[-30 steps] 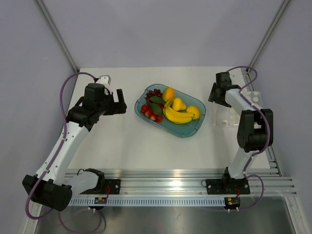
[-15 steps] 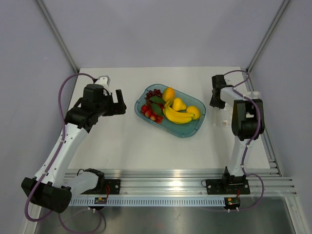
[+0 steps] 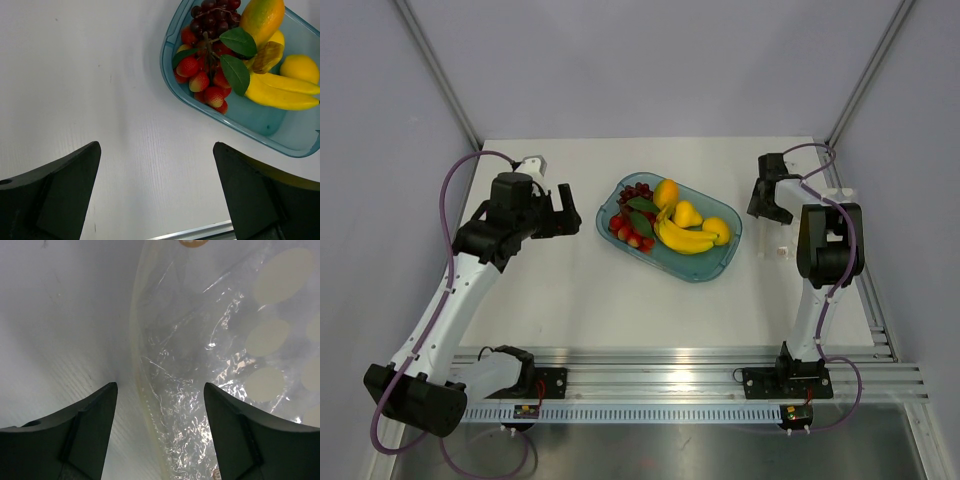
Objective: Place the food in the zip-top bag and seal the zipper
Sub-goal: Pick up the zipper food storage bag at the center of the board.
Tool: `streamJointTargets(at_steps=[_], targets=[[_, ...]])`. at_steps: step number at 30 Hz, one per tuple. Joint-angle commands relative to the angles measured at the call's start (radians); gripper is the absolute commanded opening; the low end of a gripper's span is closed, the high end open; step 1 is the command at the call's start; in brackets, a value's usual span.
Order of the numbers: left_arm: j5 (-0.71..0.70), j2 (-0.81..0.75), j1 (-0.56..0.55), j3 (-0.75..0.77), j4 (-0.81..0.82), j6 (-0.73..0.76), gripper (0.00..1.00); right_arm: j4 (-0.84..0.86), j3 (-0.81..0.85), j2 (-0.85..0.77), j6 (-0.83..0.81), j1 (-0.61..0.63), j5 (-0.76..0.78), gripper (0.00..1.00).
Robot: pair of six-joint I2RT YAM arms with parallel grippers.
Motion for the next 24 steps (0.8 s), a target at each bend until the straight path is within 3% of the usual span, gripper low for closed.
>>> streamJointTargets(at_steps=[1,11,13,14,17,18,20,21,24], targets=[[0.025,-0.026,-0.001,-0.006,0.025,-0.007,0.99,0.034,-0.005,-0.029,-0.015,-0.004,0.065,0.76],[0.037,-0.021,-0.001,-0.004,0.025,-0.010,0.99,0.044,0.006,0.020,-0.045,-0.007,0.107,0.70],[0.034,-0.023,-0.001,-0.001,0.020,-0.007,0.99,0.041,0.013,0.037,-0.042,-0.007,0.093,0.61],[0.031,-0.026,-0.001,-0.001,0.014,-0.004,0.99,0.041,0.015,0.043,-0.042,-0.007,0.093,0.49],[0.022,-0.032,-0.001,-0.003,0.013,0.000,0.99,0.045,0.006,0.023,-0.037,-0.007,0.095,0.31],[0.022,-0.034,-0.001,-0.004,0.013,-0.002,0.99,0.045,-0.002,0.011,-0.035,-0.007,0.091,0.20],[0.026,-0.030,-0.001,-0.004,0.019,-0.005,0.99,0.042,-0.009,-0.029,-0.029,-0.007,0.084,0.10],[0.040,-0.024,-0.001,-0.003,0.020,-0.007,0.99,0.033,-0.013,-0.043,-0.020,-0.007,0.079,0.00],[0.084,-0.015,-0.001,0.003,0.037,-0.011,0.99,0.021,-0.042,-0.131,-0.002,-0.007,0.053,0.00]])
